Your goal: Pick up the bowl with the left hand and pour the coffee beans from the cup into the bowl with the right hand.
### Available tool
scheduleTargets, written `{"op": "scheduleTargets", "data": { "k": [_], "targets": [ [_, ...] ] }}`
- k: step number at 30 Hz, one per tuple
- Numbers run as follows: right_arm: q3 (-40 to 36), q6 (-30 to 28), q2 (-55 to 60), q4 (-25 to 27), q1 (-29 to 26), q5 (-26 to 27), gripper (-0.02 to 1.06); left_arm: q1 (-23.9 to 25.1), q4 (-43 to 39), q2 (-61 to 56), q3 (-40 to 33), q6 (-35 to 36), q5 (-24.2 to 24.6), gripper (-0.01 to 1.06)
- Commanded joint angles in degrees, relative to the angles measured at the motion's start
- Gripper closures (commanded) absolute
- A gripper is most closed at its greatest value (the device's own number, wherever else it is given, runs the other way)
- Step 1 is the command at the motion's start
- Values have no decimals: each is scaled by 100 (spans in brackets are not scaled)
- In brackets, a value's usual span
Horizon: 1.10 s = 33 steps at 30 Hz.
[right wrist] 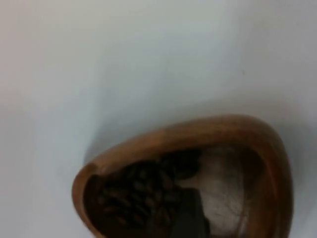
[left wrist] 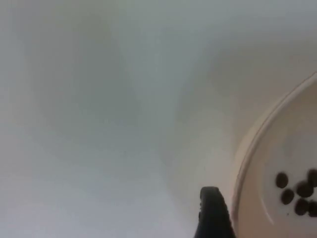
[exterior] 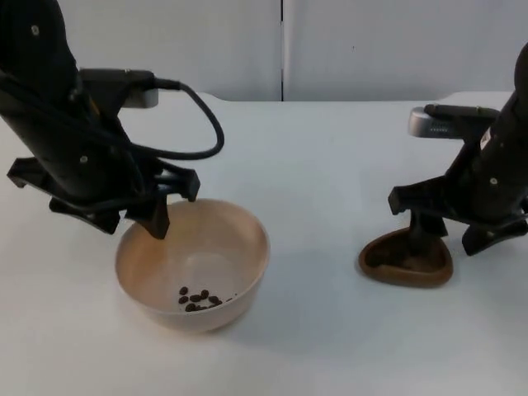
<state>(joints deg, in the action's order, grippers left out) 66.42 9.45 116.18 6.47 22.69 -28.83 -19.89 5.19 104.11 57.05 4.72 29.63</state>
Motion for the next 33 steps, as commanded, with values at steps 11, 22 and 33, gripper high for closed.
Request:
{"op": "scheduleTargets", "data": {
  "k": [11, 22, 33],
  "targets": [
    [-16, -496, -2292, -37, -20, -335, 42, -3, -10, -1134, 533, 13, 667, 52],
    [-16, -710, -4460, -37, -20, -387, 42, -3, -48, -2877, 533, 13, 641, 52],
    [-16, -1063, -5632, -37, -20, -1060, 42, -3, -125, -3979, 533, 8, 971, 52]
  ]
}}
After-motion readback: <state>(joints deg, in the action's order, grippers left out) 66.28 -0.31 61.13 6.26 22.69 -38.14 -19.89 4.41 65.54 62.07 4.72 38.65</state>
